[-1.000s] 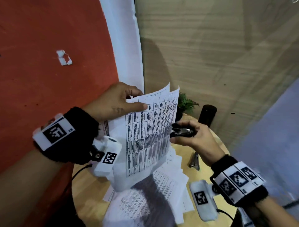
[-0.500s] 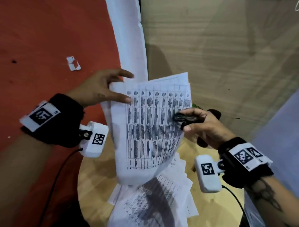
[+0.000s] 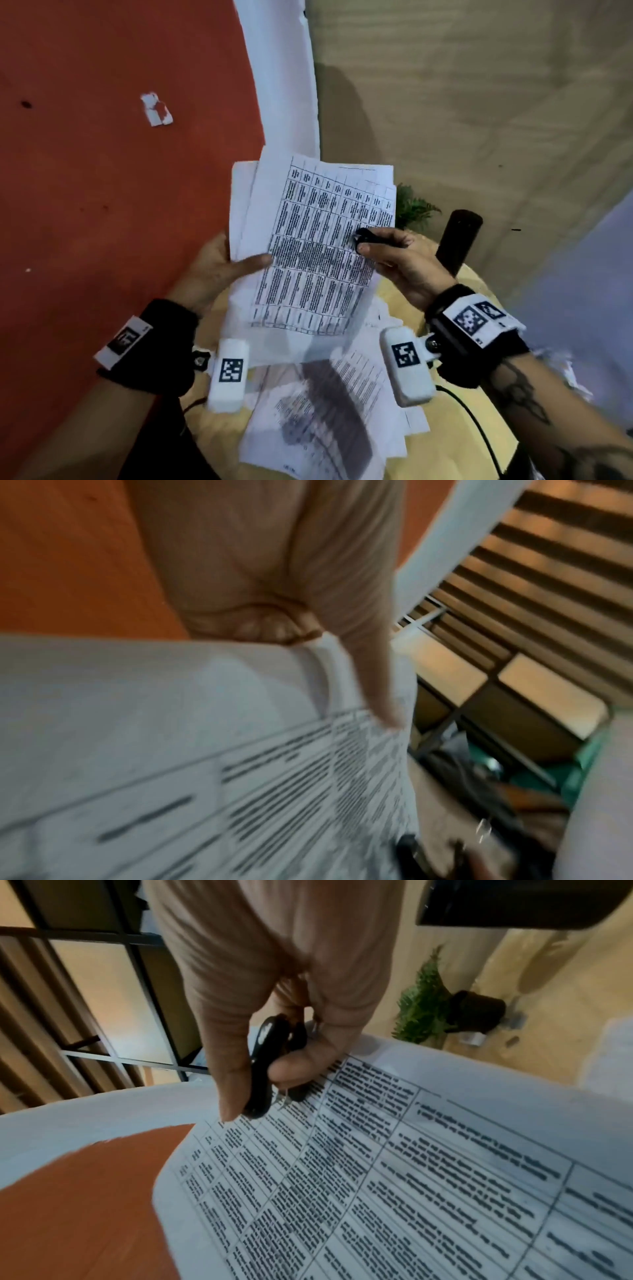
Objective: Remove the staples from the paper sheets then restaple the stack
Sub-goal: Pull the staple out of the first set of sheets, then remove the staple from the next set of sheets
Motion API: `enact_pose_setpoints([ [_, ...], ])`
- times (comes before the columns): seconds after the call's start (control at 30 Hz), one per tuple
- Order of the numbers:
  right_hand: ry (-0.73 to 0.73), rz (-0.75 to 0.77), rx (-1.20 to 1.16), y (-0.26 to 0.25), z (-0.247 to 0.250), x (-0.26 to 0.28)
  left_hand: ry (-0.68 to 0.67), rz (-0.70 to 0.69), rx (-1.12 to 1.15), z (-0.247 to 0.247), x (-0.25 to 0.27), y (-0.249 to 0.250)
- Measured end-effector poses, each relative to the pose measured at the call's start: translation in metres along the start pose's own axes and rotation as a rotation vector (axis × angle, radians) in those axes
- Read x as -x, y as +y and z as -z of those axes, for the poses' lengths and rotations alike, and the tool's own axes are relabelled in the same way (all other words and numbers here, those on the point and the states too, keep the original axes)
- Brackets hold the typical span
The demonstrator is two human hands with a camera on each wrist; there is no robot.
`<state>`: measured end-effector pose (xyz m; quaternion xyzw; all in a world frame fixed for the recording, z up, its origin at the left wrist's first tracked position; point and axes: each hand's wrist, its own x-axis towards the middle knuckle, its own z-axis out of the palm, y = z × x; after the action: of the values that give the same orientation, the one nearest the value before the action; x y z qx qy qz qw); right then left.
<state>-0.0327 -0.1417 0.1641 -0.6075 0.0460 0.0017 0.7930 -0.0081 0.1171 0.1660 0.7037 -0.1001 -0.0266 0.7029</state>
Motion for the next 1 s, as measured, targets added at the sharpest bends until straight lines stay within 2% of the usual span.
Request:
enact_pose_setpoints([
  [0.07,-0.007,-0.047,-0.020,0.009,-0.005,-0.005,-0.008,0.005,-0.051,0.006,-0.004,-0.009],
  [0.13,0.022,-0.074,0.013,0.016,-0.005,-0.010,0.071,0.047,-0.085,0.022,-0.017,-0.023],
  [0.23,0.163,-0.123,0.132,0.046,0.013,-0.004,0.150,0.219,-0.147,0.056,-0.029,-0.072],
  [0.33,0.309,-0.276,0.182,0.113,0.041,0.021,0.213,0.371,-0.216,0.059,-0.012,-0.146],
  [0.4,0.373,-0.376,0.238,0.167,0.055,0.042,0.273,0.564,-0.226,0.047,0.005,-0.199],
  [0.47,0.452,-0.444,0.377,0.209,0.064,0.059,0.307,0.728,-0.262,0.029,0.021,-0.237],
  [0.5,0.482,-0.485,0.468,0.225,0.069,0.065,0.305,0.764,-0.308,0.017,0.027,-0.249],
  [0.6,0.480,-0.562,0.683,0.246,0.074,0.079,0.317,0.759,-0.526,-0.013,0.035,-0.256],
  [0.7,0.431,-0.574,0.789,0.250,0.079,0.077,0.276,0.767,-0.563,-0.032,0.031,-0.258],
  [0.83,0.464,-0.528,0.845,0.250,0.108,0.066,0.203,0.784,-0.545,-0.060,0.029,-0.263],
  [1.0,0.486,-0.513,0.891,0.246,0.150,0.067,0.051,0.799,-0.374,-0.076,0.023,-0.283],
])
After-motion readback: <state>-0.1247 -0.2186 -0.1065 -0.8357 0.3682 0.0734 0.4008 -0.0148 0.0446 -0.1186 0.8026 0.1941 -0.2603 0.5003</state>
